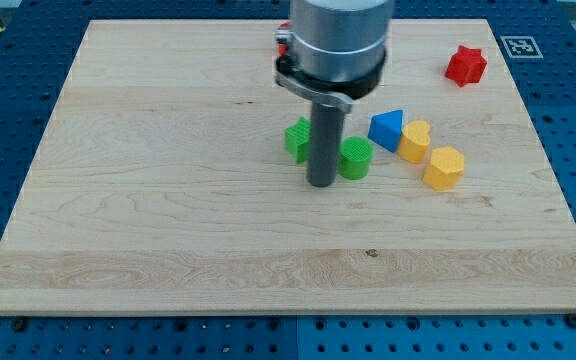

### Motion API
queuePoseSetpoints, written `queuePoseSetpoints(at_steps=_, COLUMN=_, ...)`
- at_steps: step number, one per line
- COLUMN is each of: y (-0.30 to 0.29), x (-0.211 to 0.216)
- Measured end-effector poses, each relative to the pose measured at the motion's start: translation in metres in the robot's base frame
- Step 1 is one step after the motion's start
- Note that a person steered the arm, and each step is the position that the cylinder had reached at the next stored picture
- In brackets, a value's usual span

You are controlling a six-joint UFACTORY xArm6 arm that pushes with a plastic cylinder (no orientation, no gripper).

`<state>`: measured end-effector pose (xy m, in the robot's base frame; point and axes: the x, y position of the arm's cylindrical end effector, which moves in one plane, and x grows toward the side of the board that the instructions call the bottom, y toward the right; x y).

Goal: Push green circle towards down

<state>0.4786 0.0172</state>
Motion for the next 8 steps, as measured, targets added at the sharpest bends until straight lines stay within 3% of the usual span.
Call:
queuePoseSetpoints(at_steps=1, y=-0.031, x=-0.013)
queuePoseSetpoints(at_steps=4, y=-0.040, x=-0.013)
queuePoseSetpoints(at_steps=6, y=-0.056, x=-0.034)
queuePoseSetpoints(at_steps=7, y=-0.101, x=-0.040)
queuePoseSetpoints(at_steps=8, y=-0.105, x=-0.072)
